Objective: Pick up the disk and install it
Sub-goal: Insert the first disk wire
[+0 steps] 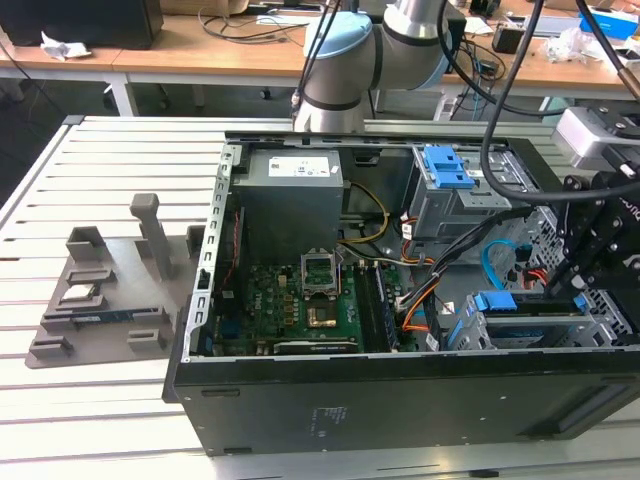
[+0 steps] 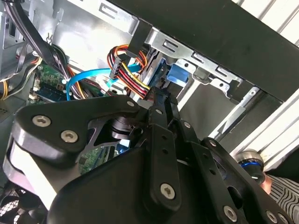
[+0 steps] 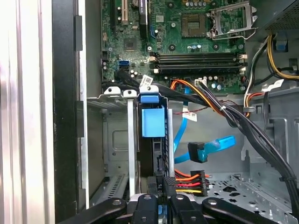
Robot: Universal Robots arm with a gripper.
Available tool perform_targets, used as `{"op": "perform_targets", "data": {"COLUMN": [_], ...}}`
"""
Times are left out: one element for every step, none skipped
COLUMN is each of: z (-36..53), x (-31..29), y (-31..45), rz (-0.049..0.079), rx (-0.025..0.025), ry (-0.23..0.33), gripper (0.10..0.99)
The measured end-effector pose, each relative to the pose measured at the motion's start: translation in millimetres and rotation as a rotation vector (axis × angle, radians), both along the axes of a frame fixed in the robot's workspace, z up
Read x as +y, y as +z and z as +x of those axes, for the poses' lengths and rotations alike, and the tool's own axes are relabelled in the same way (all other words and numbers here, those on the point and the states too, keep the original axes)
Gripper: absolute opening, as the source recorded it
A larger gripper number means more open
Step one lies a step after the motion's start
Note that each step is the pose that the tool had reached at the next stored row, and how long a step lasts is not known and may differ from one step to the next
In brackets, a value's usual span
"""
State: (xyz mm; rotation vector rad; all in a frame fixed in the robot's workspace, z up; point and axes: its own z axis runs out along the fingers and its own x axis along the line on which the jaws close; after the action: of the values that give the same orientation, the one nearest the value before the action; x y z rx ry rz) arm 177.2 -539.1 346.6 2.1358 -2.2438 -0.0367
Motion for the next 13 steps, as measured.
{"op": "perform_targets", "data": {"z": [0.6, 0.9, 1.1, 1.2, 1.4, 1.6, 1.7, 1.8, 1.8, 1.9, 2.0, 2.1, 2.2], "x": [0.4, 1.0, 1.5, 1.9, 2.4, 3.0, 3.3, 3.4, 3.4, 3.5, 3.5, 3.4, 3.4], "y": [-1.0, -2.1, -2.9, -3.2, -3.6, -4.3, -4.6, -4.8, -4.9, -5.3, -5.8, -6.4, -7.1], "rz": [0.0, 0.0, 0.0, 0.0, 0.0, 0.0, 0.0, 0.0, 0.0, 0.0, 0.0, 0.0, 0.0], "rx": [0.0, 0.0, 0.0, 0.0, 0.0, 0.0, 0.0, 0.0, -0.0001, 0.0, 0.0, 0.0001, 0.0], "ry": [0.0, 0.0, 0.0, 0.0, 0.0, 0.0, 0.0, 0.0, 0.0, 0.0, 0.0, 0.0, 0.0], "gripper": [0.173, 0.173, 0.173, 0.173, 0.173, 0.173, 0.173, 0.173, 0.173, 0.173, 0.173, 0.173, 0.173]}}
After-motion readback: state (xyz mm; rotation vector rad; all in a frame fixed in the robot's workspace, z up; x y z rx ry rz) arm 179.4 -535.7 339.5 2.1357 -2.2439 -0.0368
